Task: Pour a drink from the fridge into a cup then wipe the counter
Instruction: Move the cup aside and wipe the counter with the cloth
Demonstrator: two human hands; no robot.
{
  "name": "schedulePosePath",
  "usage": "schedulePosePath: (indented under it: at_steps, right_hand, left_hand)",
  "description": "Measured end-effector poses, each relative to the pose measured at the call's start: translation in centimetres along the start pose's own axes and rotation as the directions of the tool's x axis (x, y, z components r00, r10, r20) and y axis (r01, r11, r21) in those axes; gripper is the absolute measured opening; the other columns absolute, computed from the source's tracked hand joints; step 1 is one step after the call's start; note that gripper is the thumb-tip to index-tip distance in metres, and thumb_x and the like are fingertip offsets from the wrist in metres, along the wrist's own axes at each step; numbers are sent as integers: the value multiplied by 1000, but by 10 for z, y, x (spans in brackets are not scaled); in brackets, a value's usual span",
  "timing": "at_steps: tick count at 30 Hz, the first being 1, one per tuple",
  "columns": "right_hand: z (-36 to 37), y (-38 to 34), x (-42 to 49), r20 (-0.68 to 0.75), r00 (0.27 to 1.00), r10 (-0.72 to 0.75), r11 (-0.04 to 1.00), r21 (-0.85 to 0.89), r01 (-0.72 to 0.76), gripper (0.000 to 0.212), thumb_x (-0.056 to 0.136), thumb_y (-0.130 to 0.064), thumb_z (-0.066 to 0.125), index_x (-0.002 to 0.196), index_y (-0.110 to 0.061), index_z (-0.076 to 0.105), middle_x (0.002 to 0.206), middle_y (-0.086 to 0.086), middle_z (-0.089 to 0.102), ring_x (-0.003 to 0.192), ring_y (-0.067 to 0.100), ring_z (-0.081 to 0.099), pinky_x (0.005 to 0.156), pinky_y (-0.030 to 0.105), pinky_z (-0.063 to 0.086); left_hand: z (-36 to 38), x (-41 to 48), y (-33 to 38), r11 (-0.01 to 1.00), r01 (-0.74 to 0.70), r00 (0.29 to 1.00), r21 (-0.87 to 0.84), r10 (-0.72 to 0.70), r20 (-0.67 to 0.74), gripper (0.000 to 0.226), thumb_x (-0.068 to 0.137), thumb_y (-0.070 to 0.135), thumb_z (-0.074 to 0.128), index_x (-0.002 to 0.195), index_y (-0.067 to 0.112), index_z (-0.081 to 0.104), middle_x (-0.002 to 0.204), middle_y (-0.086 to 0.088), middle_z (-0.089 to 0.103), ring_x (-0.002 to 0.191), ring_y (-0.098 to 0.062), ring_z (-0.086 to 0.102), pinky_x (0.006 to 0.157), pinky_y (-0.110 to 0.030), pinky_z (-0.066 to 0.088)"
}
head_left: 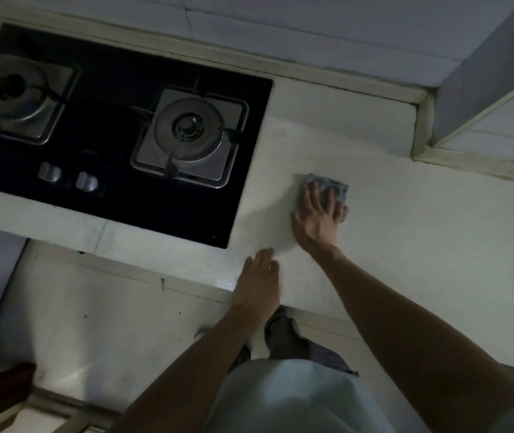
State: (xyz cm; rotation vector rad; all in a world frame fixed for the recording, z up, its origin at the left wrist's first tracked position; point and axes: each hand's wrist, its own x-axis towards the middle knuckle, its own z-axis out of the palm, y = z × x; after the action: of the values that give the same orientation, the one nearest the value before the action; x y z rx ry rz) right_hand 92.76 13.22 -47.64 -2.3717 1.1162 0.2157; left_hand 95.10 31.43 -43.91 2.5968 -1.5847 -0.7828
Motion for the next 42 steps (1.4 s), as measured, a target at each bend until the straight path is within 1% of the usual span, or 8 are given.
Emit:
schedulePosePath:
  at_steps: [5,9,12,21,25,30,36,42]
  right_hand:
    - [28,-26,-27,101,905,-414,892,-153,425,72,86,-41,32,154,-20,21,163,1,12,149,34,-3,116,50,-10]
    - [33,-6,-50,144,797,-586,779,-170,603,69,81,-37,33,148,-23,38,159,-3,27,148,30,12,118,52,5]
    - [31,14,-70,181,769,-614,743,-198,639,67,82,-34,34,148,-26,39,158,-6,29,149,25,13,118,53,12]
    - [22,92,-139,153,808,-569,772,-240,589,71,81,-26,44,150,-26,33,159,-6,25,150,22,10,118,51,17]
    - [2,154,-177,128,890,-437,836,-308,455,72,85,-22,47,153,-27,25,161,-6,18,150,25,7,120,49,13]
    - [-19,219,-223,35,998,-47,961,-272,55,79,84,-21,51,155,-27,17,162,-4,10,150,28,2,118,52,14]
    - [-34,258,-239,-7,945,328,932,-159,-325,77,90,-19,51,155,-30,12,163,-4,4,150,28,0,116,52,13]
    - [-39,259,-223,8,878,479,876,-74,-477,68,95,-26,41,155,-30,9,163,-6,-1,149,27,-3,115,59,13]
  left_hand:
    - [15,-24,1,992,113,992,-53,-115,-43,47,86,15,55,132,2,55,143,-17,49,133,-29,44,112,-41,37]
    - [19,-29,8,975,179,981,-129,-187,-54,55,85,13,55,139,4,49,145,-14,45,135,-27,40,115,-40,33]
    - [16,-30,14,970,194,975,-144,-207,-84,46,83,13,57,127,2,57,136,-16,52,127,-29,47,109,-39,41]
    - [18,-37,10,987,132,984,-91,-142,-112,38,97,19,46,132,7,47,148,-9,33,137,-21,34,107,-30,39]
    - [21,-36,4,996,89,991,-26,-91,-102,42,96,18,45,136,6,46,149,-9,33,139,-21,32,109,-29,38]
    - [22,-34,19,995,95,993,6,-94,-73,37,94,18,51,128,4,52,140,-11,43,129,-26,41,102,-35,45]
    - [42,-32,63,994,-94,995,54,96,-34,32,93,18,48,124,9,48,137,-8,40,123,-24,43,102,-37,44]
    - [56,-27,111,969,-233,972,77,233,9,36,86,17,46,120,12,53,134,-7,45,119,-25,44,103,-38,41]
